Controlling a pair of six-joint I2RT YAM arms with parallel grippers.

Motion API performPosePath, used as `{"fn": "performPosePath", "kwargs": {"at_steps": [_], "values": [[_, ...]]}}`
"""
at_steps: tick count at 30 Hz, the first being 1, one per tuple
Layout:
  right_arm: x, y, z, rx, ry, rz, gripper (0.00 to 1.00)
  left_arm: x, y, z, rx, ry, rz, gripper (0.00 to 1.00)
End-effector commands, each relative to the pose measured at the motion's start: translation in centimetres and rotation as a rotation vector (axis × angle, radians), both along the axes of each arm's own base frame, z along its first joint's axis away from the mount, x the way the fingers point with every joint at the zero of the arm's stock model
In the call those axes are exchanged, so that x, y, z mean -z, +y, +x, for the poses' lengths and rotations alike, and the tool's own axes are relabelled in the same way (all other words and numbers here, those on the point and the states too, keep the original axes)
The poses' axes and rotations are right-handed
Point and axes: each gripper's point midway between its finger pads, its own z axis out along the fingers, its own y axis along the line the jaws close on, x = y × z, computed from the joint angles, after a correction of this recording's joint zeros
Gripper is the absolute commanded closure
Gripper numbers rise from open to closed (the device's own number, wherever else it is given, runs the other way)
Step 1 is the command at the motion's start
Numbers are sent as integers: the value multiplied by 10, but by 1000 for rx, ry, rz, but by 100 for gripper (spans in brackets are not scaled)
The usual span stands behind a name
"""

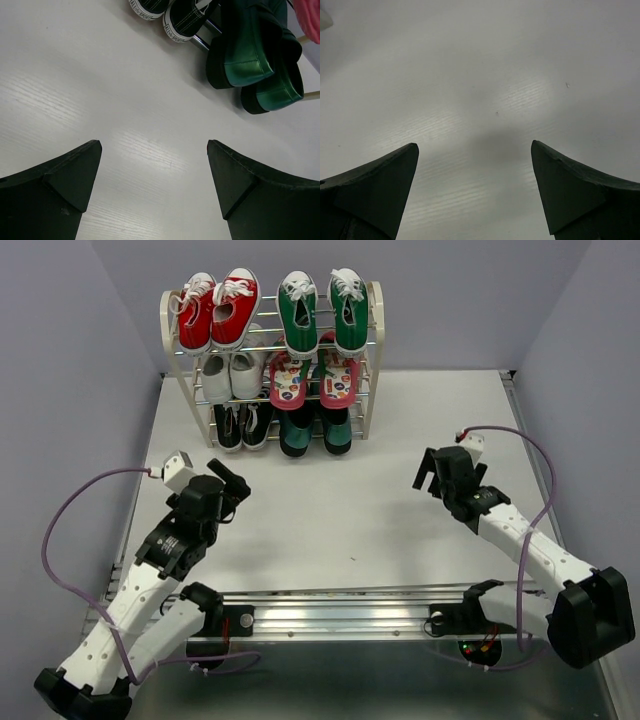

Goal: Place and organize the shoes onto the shoe shelf

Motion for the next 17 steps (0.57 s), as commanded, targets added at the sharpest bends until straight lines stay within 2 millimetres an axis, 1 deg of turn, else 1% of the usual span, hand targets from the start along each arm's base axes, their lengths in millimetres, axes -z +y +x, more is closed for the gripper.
{"fn": "performPosePath", "kwargs": {"at_steps": [1,2,3,8,11,14,17], "values": [[-6,-6,-7,59,-77,53,0,5,5,2,-68,-36,-56,1],[-6,-6,-9,57,-85,59,0,10,5,1,-68,-31,-60,1],[-4,-6,-10,50,-95,67,0,9,4,2,-67,-39,-67,1],[-19,1,-9,27,-173,131,0,12,-1,7,-56,-36,-78,1],[-24,-4,-10,43,-193,122,0,13,0,8,-61,-24,-66,1],[-21,-7,-11,56,-192,107,0,12,0,9,-61,-25,-60,1],[-23,-6,-9,57,-200,112,0,12,0,9,-57,-28,-59,1]]}}
